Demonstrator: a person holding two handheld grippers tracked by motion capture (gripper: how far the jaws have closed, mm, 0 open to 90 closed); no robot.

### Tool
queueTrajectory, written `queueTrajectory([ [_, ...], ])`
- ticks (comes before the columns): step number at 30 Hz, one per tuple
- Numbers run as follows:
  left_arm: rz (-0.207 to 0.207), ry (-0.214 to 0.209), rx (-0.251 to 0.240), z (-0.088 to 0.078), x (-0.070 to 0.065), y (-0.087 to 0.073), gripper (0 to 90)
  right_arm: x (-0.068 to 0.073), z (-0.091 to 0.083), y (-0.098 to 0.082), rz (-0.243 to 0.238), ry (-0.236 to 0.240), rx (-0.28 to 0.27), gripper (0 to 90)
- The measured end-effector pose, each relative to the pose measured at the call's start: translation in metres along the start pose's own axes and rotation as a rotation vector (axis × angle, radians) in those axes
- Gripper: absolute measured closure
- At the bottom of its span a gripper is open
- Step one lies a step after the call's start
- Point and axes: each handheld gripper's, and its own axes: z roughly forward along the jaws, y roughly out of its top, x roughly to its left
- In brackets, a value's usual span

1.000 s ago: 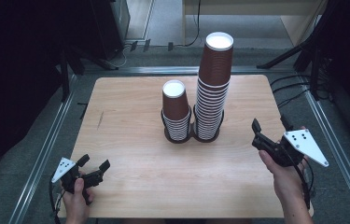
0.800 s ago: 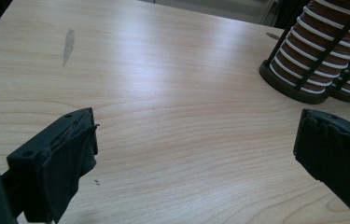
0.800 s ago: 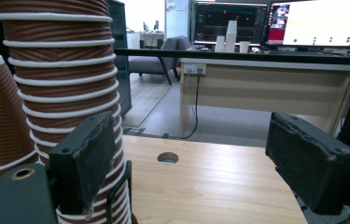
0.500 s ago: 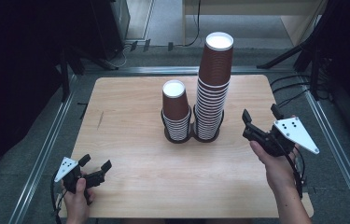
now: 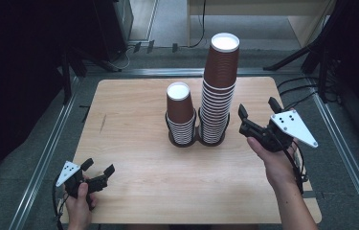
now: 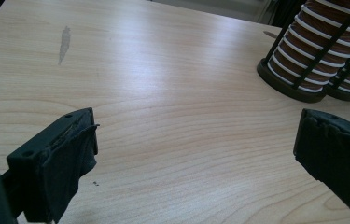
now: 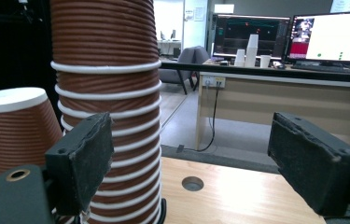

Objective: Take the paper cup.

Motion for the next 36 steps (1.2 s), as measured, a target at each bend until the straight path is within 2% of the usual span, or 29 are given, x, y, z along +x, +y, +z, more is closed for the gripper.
queueTrajectory([
  [16,-0.002,0.001,-0.009,0.000,0.000,0.000,0.0,0.014,0.019,0.019,-0.008,0.022,-0.029,14.4],
  [22,-0.003,0.001,-0.011,0.000,0.000,0.000,0.0,0.025,0.031,0.026,-0.013,0.043,-0.028,14.4],
  [36,-0.005,-0.004,-0.011,0.000,0.000,0.000,0.0,0.037,0.050,0.043,0.008,0.037,-0.037,11.4],
])
